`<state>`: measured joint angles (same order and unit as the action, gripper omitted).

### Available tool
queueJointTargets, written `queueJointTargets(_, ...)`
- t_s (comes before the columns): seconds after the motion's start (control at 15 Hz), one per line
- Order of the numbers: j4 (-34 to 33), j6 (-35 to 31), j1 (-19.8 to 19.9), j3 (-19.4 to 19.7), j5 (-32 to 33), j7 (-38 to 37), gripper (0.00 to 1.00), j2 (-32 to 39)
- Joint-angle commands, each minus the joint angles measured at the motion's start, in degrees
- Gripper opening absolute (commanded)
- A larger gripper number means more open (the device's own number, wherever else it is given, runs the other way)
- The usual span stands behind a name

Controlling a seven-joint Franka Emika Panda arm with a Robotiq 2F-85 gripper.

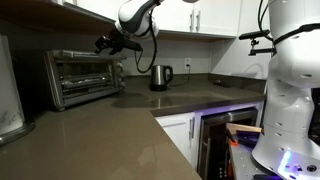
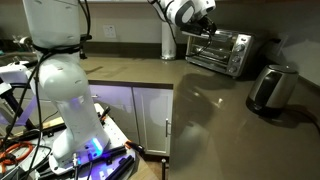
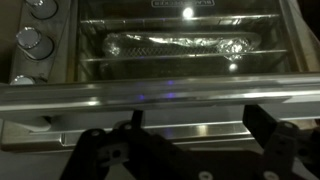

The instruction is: Open the door of the oven

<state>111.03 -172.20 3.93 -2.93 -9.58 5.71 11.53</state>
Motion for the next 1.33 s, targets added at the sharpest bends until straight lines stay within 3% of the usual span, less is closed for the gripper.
queueJointTargets(0.0, 4.9, 1.4, -5.5, 6.0, 8.7, -10.2, 1.00, -3.2)
queueJointTargets(0.33, 6.3, 3.2, -11.6, 12.0, 19.9, -22.5, 1.00, -4.1)
queueJointTargets(0.67, 7.1, 5.7, -15.3, 15.1, 27.4, -31.0, 1.00, -5.9)
queueJointTargets(1.27, 13.3, 8.4, -17.0, 14.0, 27.5, -35.3, 1.00, -12.5)
